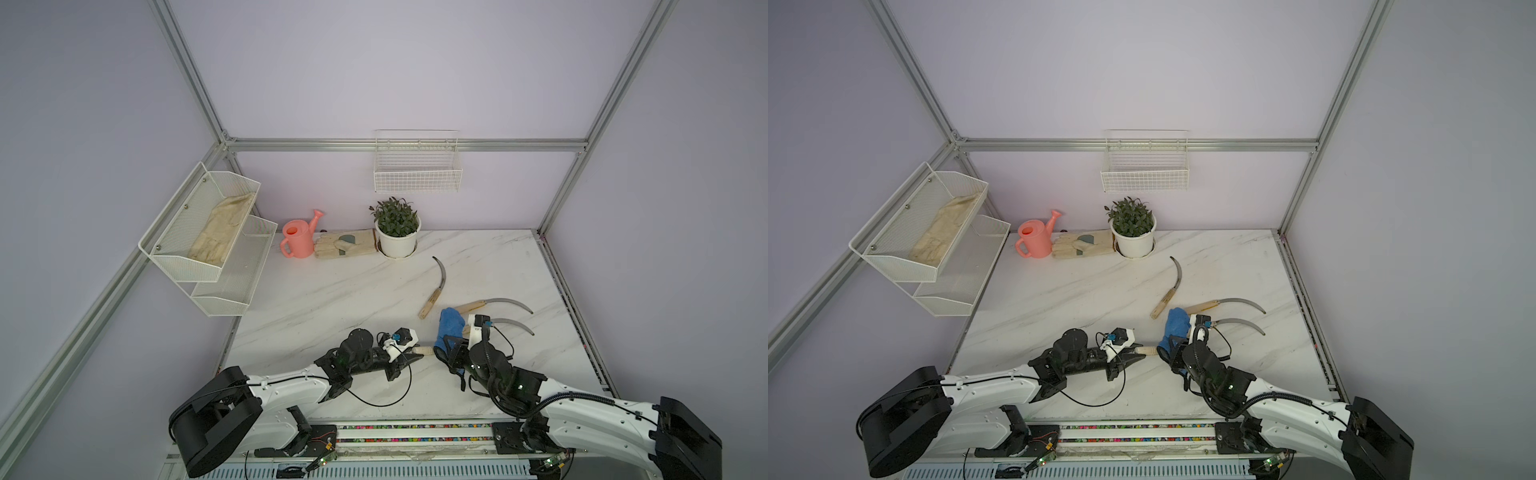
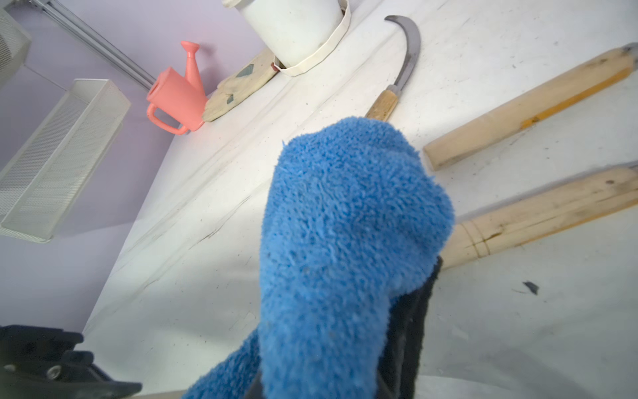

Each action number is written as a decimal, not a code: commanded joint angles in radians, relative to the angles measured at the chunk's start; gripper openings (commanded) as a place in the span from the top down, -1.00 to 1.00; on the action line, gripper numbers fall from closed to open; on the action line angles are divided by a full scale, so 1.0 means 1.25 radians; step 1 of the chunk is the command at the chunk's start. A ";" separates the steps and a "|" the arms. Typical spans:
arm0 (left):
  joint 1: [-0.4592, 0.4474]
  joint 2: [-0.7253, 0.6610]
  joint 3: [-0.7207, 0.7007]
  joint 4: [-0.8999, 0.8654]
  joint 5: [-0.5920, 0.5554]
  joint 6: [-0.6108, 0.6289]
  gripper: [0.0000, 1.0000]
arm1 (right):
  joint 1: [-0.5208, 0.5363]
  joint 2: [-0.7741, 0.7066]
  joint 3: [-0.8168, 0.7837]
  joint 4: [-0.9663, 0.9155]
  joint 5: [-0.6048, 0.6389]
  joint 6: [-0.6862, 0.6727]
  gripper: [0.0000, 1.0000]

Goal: Wipe small sickles with rags
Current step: Wipe the small sickle.

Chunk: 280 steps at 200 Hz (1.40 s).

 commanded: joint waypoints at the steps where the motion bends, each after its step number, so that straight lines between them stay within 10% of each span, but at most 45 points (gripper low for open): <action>1: 0.001 -0.021 0.010 0.118 -0.011 0.004 1.00 | 0.000 0.006 0.013 -0.045 -0.052 -0.004 1.00; 78: 0.001 -0.016 0.011 0.112 -0.017 0.006 1.00 | 0.165 0.208 0.139 0.116 -0.104 -0.053 1.00; 204: 0.001 -0.038 0.004 0.097 -0.014 0.002 1.00 | -0.011 0.034 -0.090 0.059 -0.084 0.024 1.00; 280: 0.001 -0.020 0.014 0.095 0.000 0.008 1.00 | 0.137 0.172 0.114 0.104 -0.135 -0.075 1.00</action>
